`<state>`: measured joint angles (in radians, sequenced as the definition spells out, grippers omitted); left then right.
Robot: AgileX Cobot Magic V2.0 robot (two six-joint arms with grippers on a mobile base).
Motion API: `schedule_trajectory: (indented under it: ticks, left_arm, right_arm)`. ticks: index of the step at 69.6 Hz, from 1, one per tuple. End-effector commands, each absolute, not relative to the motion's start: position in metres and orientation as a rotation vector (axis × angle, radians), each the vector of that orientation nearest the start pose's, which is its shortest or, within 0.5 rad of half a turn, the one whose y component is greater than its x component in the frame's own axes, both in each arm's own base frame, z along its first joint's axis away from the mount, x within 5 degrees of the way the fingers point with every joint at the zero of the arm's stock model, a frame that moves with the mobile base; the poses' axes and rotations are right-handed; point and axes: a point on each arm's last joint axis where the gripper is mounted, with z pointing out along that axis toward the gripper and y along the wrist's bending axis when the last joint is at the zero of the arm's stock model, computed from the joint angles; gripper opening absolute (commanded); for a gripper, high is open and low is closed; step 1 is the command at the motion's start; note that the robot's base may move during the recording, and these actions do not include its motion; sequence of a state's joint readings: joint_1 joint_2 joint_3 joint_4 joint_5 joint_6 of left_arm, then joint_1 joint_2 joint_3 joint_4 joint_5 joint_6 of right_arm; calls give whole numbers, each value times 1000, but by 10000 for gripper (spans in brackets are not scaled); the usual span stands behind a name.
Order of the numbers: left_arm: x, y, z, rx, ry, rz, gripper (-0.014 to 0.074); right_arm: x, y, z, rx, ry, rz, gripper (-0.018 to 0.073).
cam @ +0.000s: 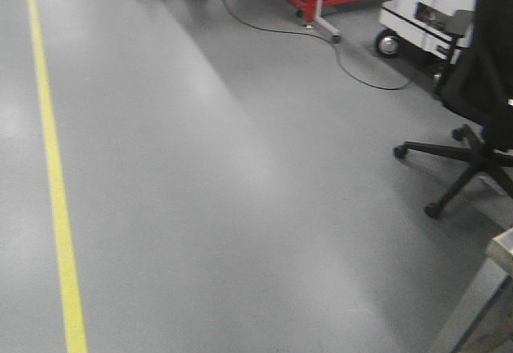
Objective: Move and align brake pads A on conveyor
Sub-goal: 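Drive the base away from the table holding both brake pads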
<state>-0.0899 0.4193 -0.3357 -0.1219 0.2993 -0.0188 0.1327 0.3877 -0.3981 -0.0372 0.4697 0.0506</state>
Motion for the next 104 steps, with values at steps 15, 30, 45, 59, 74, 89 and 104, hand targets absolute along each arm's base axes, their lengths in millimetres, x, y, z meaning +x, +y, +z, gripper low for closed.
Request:
schedule_trajectory:
  ticks: [15, 30, 45, 59, 74, 89, 104]
  left_arm:
    - [98, -11, 288, -37, 1746, -206, -6]
    - [98, -11, 288, -37, 1746, -206, -6]
    - [98, -11, 288, -37, 1746, -206, -6]
    - [98, -11, 288, -37, 1746, -206, -6]
    - [98, -11, 288, -37, 1746, -206, -6]
    - [98, -11, 288, -37, 1746, -206, -6]
    - [98, -11, 288, -37, 1746, -206, -6]
  right_arm:
    - [87, 10, 296, -106, 1826, 82, -6]
    - [87, 10, 296, -106, 1826, 82, -6]
    - [87, 10, 296, -106, 1827, 82, -6]
    - [87, 10, 296, -106, 1829, 82, -6]
    - [87, 10, 296, -106, 1829, 82, -6]
    - [87, 10, 296, -106, 1829, 82, -6]
    - [87, 10, 296, -106, 1829, 82, -6]
